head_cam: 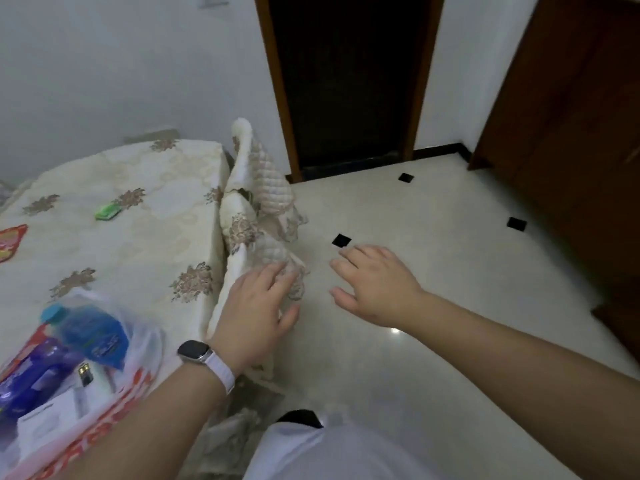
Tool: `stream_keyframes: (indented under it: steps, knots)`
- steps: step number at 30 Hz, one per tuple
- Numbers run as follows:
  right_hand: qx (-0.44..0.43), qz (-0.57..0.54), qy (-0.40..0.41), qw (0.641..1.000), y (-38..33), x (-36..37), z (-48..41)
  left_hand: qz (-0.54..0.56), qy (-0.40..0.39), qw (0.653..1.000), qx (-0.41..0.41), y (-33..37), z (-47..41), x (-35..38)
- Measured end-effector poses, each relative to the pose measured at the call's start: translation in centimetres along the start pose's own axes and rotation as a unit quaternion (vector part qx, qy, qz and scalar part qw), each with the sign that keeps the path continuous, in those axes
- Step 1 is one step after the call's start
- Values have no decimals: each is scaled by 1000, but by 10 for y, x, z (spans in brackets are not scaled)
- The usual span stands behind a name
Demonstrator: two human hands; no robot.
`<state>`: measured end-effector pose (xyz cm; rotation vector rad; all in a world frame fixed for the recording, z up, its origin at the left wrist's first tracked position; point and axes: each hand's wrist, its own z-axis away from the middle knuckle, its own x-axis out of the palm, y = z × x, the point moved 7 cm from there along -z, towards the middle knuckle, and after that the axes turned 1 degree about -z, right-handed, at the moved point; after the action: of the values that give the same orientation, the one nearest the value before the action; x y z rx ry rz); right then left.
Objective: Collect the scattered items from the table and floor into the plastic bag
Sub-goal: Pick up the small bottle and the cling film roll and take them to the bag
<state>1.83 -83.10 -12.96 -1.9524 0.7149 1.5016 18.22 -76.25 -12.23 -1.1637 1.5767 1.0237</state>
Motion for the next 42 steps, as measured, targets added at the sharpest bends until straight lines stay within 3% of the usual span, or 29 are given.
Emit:
stream_keyframes:
  steps: [8,14,26,32,42]
  knots:
    - [98,25,15,995,95,-16,15,22,-9,996,83,45,-105,50]
    - [120,45,-12,992,160,0,-35,44,-3,992,115,41,-193,95]
    - [118,62,-37,990,274,10,-227,70,23,995,72,-60,-386,121]
    - [102,75,-39,991,343,9,-288,57,31,995,74,-76,-471,127]
    - [49,34,-39,997,501,23,-406,-7,9,1000,7,-81,-653,165]
